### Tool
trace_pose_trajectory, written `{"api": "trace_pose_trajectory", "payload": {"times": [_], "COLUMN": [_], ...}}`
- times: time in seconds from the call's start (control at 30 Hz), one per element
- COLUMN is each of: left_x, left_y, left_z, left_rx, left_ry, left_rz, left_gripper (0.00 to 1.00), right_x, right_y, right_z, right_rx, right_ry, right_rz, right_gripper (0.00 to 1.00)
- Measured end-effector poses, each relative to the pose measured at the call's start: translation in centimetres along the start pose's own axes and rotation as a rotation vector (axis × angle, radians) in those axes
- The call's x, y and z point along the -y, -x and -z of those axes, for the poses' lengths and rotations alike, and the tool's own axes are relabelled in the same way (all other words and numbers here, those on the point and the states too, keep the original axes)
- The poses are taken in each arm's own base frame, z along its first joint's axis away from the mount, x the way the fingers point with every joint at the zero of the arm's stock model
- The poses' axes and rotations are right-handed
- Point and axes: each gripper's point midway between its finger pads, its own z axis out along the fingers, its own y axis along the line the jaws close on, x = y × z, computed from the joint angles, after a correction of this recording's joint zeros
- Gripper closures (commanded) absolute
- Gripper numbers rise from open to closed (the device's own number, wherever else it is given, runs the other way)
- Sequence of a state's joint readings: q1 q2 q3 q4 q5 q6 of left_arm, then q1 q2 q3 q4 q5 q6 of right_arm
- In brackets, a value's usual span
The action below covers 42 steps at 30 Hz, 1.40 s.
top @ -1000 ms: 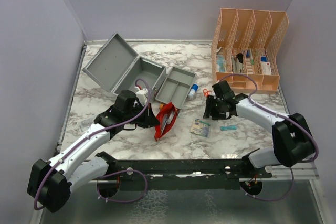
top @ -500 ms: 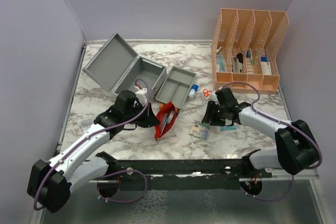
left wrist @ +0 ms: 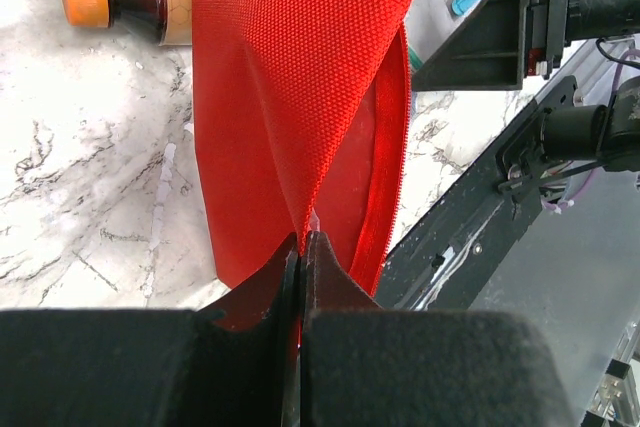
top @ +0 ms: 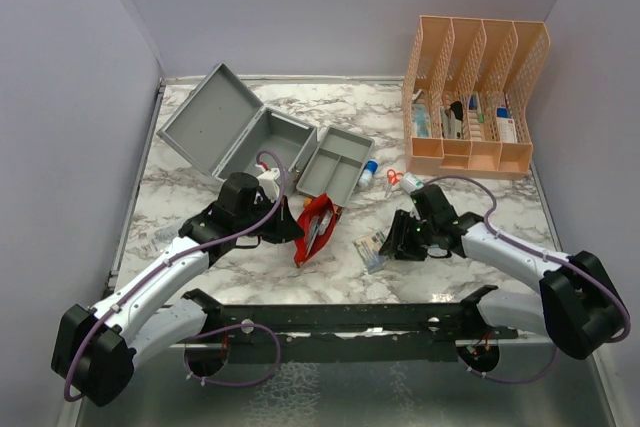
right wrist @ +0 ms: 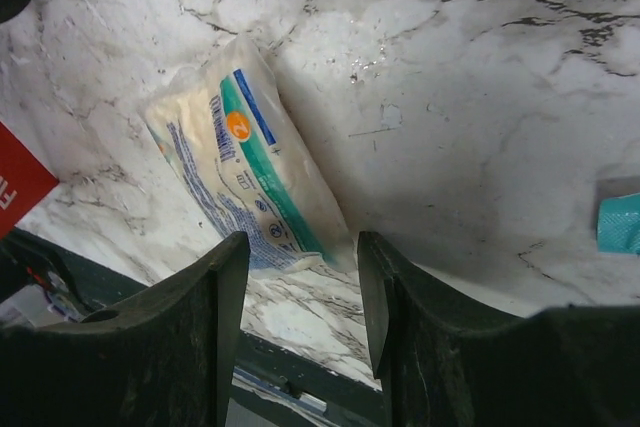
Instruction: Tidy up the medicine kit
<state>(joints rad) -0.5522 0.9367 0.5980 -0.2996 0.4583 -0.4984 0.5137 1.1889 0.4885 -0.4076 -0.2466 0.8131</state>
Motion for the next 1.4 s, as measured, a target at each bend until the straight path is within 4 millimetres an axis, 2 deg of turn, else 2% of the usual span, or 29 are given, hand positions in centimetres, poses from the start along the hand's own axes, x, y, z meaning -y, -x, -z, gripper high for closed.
{"api": "trace_pose_trajectory", "payload": {"times": [0.2, 0.37, 0.47, 0.57, 0.67, 1.0, 1.27, 1.4], "left_x": [0.0, 0.0, 0.0, 0.0, 0.0, 0.0, -0.1, -0.1], "left_y": [0.0, 0.0, 0.0, 0.0, 0.0, 0.0, 0.0, 0.0], "left_z": [0.0, 0.0, 0.0, 0.0, 0.0, 0.0, 0.0, 0.0], "left_rx": [0.000, 0.001, 0.001, 0.001, 0.001, 0.001, 0.002, 0.002], "left_ry": [0.001, 0.001, 0.001, 0.000, 0.001, 0.002, 0.003, 0.004], "left_rz": [0.000, 0.000, 0.000, 0.000, 0.000, 0.000, 0.000, 0.000], "left_gripper": [1.00, 1.00, 1.00, 1.00, 1.00, 1.00, 1.00, 1.00], "right_x": [-1.1, -2.9, -2.1, -0.8, -0.4, -0.9, -2.2, -1.9], "right_y": [-0.2, 1.6, 2.7, 2.4, 2.1, 1.9, 2.4, 2.1], "right_z": [-0.2, 0.7, 0.4, -0.4, -0.9, -1.5, -0.8, -1.3], "right_rx": [-0.034, 0.041, 0.071, 0.044, 0.021, 0.018, 0.067, 0.053], "right_ry": [-0.023, -0.078, -0.146, -0.202, -0.213, -0.162, -0.100, -0.098], "right_rz": [0.109, 0.211, 0.224, 0.240, 0.262, 0.282, 0.277, 0.267], "right_gripper": [0.52, 0.53, 0.56, 0.58, 0.58, 0.61, 0.62, 0.67]}}
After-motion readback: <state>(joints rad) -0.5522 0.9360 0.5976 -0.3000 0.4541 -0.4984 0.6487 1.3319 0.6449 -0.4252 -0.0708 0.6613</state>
